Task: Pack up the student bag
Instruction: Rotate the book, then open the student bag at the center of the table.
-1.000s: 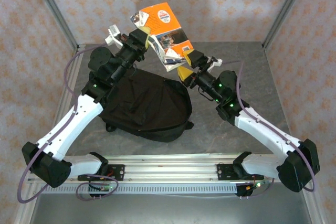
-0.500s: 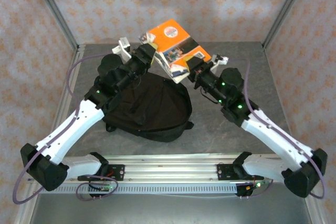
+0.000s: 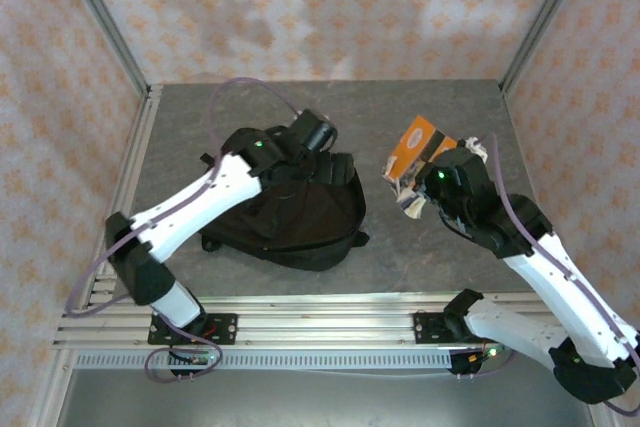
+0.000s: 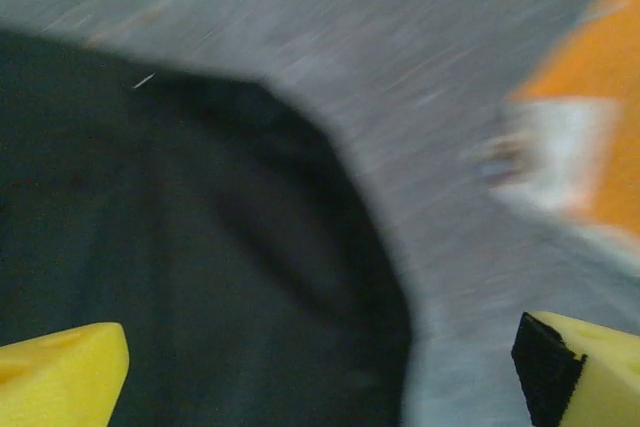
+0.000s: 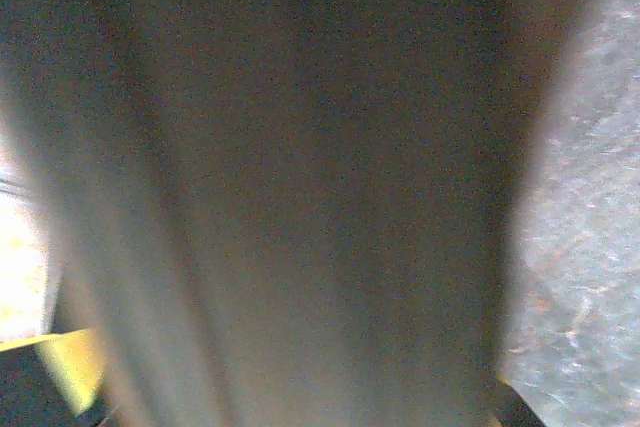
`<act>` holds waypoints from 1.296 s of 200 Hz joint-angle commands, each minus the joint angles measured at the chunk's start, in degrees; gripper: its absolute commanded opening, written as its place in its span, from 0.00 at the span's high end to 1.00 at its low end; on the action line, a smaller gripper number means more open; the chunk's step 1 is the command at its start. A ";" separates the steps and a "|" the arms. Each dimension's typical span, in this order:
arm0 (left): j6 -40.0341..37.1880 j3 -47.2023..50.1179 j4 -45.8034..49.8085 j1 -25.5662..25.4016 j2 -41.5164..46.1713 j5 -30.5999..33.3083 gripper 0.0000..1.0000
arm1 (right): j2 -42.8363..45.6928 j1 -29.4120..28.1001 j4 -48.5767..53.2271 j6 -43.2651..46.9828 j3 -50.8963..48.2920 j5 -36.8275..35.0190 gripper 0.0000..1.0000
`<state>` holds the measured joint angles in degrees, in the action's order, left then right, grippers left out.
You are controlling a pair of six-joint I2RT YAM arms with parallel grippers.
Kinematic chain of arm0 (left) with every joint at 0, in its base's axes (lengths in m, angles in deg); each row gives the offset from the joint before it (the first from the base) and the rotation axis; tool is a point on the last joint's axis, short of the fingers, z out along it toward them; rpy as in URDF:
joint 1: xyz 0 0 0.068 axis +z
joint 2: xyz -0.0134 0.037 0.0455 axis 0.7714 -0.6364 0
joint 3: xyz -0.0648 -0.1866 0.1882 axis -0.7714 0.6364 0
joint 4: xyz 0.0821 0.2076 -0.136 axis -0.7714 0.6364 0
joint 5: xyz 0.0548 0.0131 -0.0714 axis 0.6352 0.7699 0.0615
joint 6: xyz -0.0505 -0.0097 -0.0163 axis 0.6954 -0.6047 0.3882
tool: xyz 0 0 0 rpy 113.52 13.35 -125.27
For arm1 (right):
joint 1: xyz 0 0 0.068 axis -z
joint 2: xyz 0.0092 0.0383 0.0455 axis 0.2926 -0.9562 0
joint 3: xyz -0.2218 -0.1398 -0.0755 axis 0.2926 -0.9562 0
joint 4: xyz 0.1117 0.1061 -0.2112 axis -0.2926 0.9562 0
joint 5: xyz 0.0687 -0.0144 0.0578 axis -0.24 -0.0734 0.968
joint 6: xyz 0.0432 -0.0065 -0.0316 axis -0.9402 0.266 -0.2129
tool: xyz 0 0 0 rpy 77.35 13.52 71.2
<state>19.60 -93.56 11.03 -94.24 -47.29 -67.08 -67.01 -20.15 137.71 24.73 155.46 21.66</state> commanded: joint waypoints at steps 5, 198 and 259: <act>-7.10 0.89 14.02 0.44 -2.36 14.35 0.00 | 2.81 0.24 1.10 1.50 -3.50 -1.04 1.00; -0.72 11.55 -7.53 23.33 11.70 -23.09 1.00 | -3.89 3.59 2.04 10.83 8.14 17.49 1.00; 7.04 16.13 -19.26 27.16 15.03 -37.22 1.00 | -7.15 6.49 -7.00 -3.34 3.64 36.44 1.00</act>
<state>21.48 -76.58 5.07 -66.88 -34.94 -93.33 -72.52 -13.97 138.67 29.78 161.58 47.26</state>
